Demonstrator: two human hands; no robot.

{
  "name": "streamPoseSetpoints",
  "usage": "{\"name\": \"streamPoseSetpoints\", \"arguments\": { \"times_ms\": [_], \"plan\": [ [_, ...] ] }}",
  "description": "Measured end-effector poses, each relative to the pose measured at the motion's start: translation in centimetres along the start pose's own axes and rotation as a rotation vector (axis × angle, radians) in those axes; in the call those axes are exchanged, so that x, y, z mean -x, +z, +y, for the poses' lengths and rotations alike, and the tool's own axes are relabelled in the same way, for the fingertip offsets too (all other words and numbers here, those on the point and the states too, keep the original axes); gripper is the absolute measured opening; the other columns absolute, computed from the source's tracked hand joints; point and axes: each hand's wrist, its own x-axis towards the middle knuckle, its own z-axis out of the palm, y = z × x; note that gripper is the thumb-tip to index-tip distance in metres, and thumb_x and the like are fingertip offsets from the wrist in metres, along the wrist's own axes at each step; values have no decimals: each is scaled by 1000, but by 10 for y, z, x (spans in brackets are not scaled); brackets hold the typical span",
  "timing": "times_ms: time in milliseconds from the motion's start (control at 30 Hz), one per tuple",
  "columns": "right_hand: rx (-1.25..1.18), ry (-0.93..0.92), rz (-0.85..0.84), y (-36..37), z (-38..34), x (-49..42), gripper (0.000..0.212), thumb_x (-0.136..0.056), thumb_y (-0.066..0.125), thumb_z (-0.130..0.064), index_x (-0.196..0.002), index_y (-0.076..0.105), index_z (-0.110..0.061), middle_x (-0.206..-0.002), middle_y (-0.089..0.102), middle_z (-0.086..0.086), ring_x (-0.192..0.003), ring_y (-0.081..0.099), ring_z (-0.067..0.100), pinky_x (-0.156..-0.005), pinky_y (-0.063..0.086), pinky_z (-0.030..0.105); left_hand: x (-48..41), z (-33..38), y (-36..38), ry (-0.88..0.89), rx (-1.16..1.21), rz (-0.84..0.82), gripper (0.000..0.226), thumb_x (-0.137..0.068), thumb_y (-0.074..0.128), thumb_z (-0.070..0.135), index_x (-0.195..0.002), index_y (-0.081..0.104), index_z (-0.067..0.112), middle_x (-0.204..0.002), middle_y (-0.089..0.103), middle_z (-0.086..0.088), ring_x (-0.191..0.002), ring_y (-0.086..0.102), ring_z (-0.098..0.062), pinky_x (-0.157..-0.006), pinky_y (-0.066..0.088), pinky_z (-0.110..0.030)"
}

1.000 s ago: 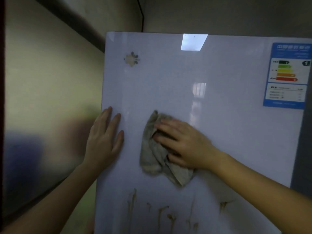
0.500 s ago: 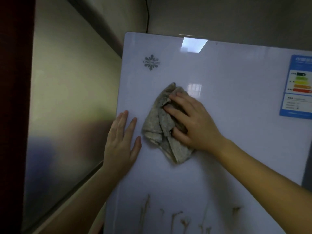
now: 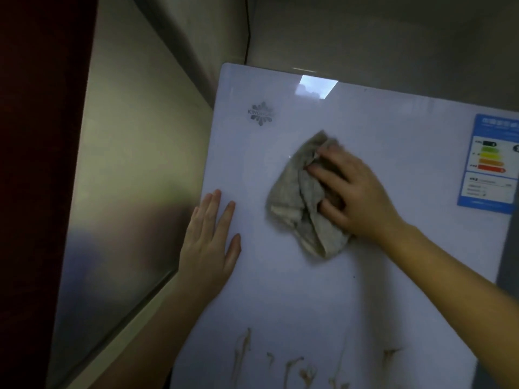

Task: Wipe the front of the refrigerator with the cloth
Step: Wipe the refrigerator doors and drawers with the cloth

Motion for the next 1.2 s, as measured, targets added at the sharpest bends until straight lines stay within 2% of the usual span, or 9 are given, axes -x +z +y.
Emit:
{"name": "streamPoseSetpoints", "arguments": {
  "times_ms": [200, 367, 467, 567, 767, 900, 967, 1100, 1200],
  "plan": [
    [-72, 223, 77, 7, -19, -38, 57, -91, 63, -26, -145, 55, -8, -159, 40, 18, -148, 36, 37, -123, 30, 45, 0, -1, 0, 4, 2, -6, 59, -101, 51, 32, -154, 38, 9, -165, 27, -15, -155, 22, -30, -126, 22, -47],
    [-40, -212, -104, 24, -45, -7, 50, -94, 65, -24, -139, 61, -4, -153, 48, 23, -146, 42, 39, -122, 36, 49, 1, 0, -1, 18, 0, -20, 61, -101, 47, 36, -154, 38, 8, -165, 26, -17, -155, 22, -33, -126, 23, -48],
    [-24, -264, -87, 19, -35, -2, 45, -97, 64, -24, -137, 63, -4, -152, 49, 23, -145, 44, 38, -119, 40, 49, 1, -1, -2, 8, -2, -29, 61, -102, 46, 37, -155, 36, 9, -166, 25, -16, -156, 20, -32, -126, 22, -48],
    [35, -133, 1, 8, -3, -15, 45, -98, 60, -25, -137, 63, -4, -151, 50, 24, -142, 47, 41, -118, 40, 48, 1, -1, -2, 9, -10, -34, 62, -101, 47, 36, -155, 36, 9, -166, 24, -15, -156, 20, -31, -126, 22, -48],
    [23, 366, 202, -27, 43, -56, 49, -101, 55, -31, -147, 52, -14, -160, 39, 13, -145, 37, 34, -118, 37, 47, 1, -1, -1, 17, -11, -23, 61, -100, 47, 35, -154, 37, 8, -166, 25, -15, -156, 21, -31, -126, 22, -47],
    [3, 487, 238, -17, 31, -60, 54, -98, 54, -31, -150, 48, -16, -162, 35, 11, -149, 32, 34, -122, 32, 50, 1, -2, -2, 25, -26, -22, 61, -101, 46, 37, -154, 38, 8, -166, 26, -16, -155, 23, -32, -126, 22, -47],
    [4, 378, 173, -9, 21, -54, 56, -97, 55, -32, -149, 50, -13, -161, 38, 15, -149, 34, 36, -121, 32, 50, 0, -2, -2, 20, -27, -26, 61, -101, 46, 37, -154, 38, 9, -166, 26, -15, -155, 23, -32, -125, 24, -47],
    [92, -193, -29, -4, 17, -47, 49, -101, 56, -31, -142, 58, -5, -155, 46, 23, -145, 43, 39, -121, 36, 47, 1, -2, -2, 15, -21, -23, 61, -101, 47, 37, -154, 38, 9, -166, 26, -15, -155, 23, -32, -124, 26, -49],
    [114, -129, 2, -3, 23, -58, 48, -102, 56, -30, -145, 56, -8, -157, 45, 20, -146, 42, 38, -120, 37, 48, 1, -2, -1, 13, -22, -11, 60, -101, 47, 36, -154, 39, 9, -165, 27, -15, -155, 24, -32, -124, 27, -49]
  ]
}}
